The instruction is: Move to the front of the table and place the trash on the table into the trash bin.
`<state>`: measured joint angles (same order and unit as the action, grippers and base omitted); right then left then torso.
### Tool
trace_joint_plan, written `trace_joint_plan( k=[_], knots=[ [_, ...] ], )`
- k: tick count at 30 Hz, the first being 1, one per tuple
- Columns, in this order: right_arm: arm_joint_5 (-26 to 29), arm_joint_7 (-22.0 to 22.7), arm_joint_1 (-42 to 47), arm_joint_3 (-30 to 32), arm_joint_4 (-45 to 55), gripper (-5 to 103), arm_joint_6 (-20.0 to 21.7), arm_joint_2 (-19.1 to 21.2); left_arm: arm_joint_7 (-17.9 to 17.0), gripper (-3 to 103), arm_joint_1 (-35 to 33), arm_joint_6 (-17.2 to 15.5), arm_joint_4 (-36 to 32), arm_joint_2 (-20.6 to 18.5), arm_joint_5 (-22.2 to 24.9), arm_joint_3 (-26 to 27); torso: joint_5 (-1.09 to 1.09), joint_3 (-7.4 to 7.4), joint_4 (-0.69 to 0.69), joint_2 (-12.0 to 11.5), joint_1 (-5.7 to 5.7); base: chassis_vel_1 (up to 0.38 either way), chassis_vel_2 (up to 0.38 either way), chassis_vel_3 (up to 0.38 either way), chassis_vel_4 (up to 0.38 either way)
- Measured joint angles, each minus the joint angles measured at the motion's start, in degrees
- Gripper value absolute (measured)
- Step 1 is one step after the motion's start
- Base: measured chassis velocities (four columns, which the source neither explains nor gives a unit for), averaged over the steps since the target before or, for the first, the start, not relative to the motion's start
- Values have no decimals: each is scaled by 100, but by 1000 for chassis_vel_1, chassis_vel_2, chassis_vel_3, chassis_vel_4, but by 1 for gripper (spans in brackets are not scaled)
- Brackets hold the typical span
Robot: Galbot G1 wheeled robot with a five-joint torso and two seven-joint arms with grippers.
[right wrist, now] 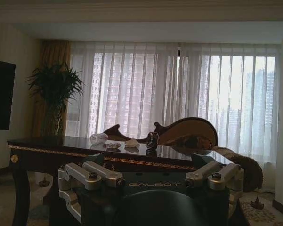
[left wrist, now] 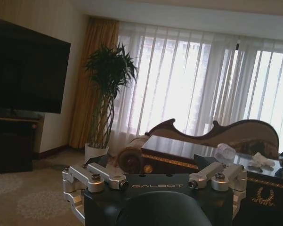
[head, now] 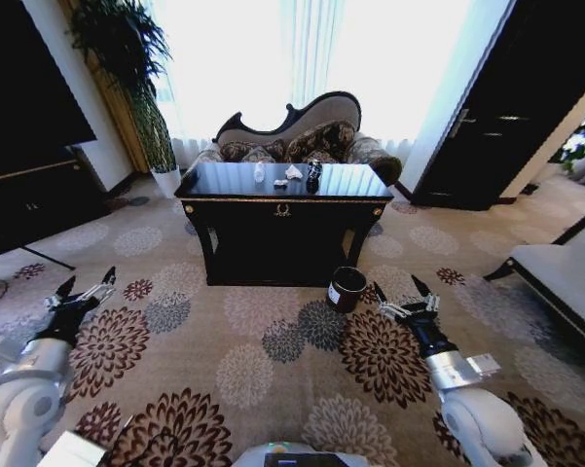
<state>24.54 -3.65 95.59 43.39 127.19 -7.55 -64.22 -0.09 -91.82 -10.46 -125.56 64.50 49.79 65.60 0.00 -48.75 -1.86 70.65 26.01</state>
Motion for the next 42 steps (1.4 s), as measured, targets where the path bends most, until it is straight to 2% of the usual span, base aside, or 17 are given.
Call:
trace_joint_plan(
  k=[5, 9, 20, 30, 42],
  knots=[
    [-88, -74, -28, 10, -94, 100, -111, -41, -7, 100, -123, 1, -223, 201, -30, 82, -1, 0, 0, 0, 0, 0, 0, 0, 0],
    [-130, -108, -80, 6, -143, 100, -123, -121, -48, 100, -258, -6, -445, 384, -235, 123, 0, 0, 1, 0, 0, 0, 0, 0, 0],
    [-108, -220, -14, 83, -62, 100, -115, -211, -3, 100, -428, -78, -622, 301, -255, 104, -1, 0, -1, 1, 0, 0, 0, 0, 0],
    [47, -337, -28, 126, 24, 100, -142, -398, -17, 100, -628, -83, -993, 543, -171, 183, -1, 0, 1, 0, 0, 0, 0, 0, 0],
    [106, -427, -110, 163, -9, 100, -154, -467, 2, 100, -629, -82, -1092, 526, -119, 255, -1, 1, -1, 1, -2, -24, 25, 25, -27]
  ],
)
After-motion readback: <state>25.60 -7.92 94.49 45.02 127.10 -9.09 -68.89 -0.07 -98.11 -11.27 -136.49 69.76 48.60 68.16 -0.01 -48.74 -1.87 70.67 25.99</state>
